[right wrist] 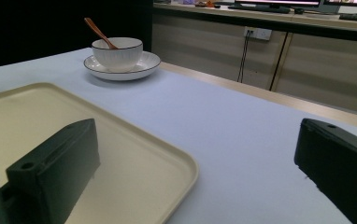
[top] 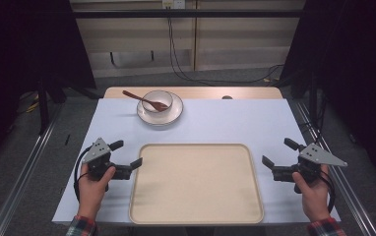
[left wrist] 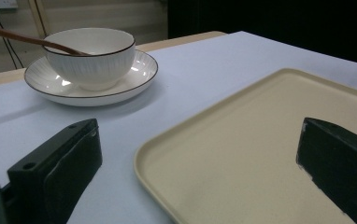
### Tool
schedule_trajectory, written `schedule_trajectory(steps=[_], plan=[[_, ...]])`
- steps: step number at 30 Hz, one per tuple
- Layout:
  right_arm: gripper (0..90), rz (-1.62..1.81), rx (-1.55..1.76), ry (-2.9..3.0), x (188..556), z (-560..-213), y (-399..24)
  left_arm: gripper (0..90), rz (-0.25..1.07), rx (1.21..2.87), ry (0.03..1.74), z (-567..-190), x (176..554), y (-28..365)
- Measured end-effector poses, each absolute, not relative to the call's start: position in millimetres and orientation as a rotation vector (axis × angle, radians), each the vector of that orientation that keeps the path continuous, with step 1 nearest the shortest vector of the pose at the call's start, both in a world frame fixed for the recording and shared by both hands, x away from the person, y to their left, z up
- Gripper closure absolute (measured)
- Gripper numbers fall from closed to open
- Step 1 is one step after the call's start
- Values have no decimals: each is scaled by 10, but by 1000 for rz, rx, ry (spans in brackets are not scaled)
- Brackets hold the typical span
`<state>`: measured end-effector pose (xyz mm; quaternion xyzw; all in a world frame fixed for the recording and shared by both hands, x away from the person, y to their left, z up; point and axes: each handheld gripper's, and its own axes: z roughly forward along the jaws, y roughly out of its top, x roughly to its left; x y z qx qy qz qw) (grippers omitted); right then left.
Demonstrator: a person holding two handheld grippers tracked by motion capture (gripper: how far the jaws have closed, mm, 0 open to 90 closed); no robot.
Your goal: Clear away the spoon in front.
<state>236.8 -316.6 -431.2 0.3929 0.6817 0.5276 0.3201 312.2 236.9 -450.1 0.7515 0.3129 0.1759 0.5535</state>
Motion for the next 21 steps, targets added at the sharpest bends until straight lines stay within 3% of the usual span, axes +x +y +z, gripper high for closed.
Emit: schedule_trajectory(steps=[14, 21], plan=[[0, 1408, 1017, 1822, 2363, -4334, -3138, 0, 398, 1660, 840, -4449, 3347, 2360], [0, 1406, 992, 1852, 2385, -4354, -3090, 0, 451, 1627, 891, -4373, 3585, 2334]])
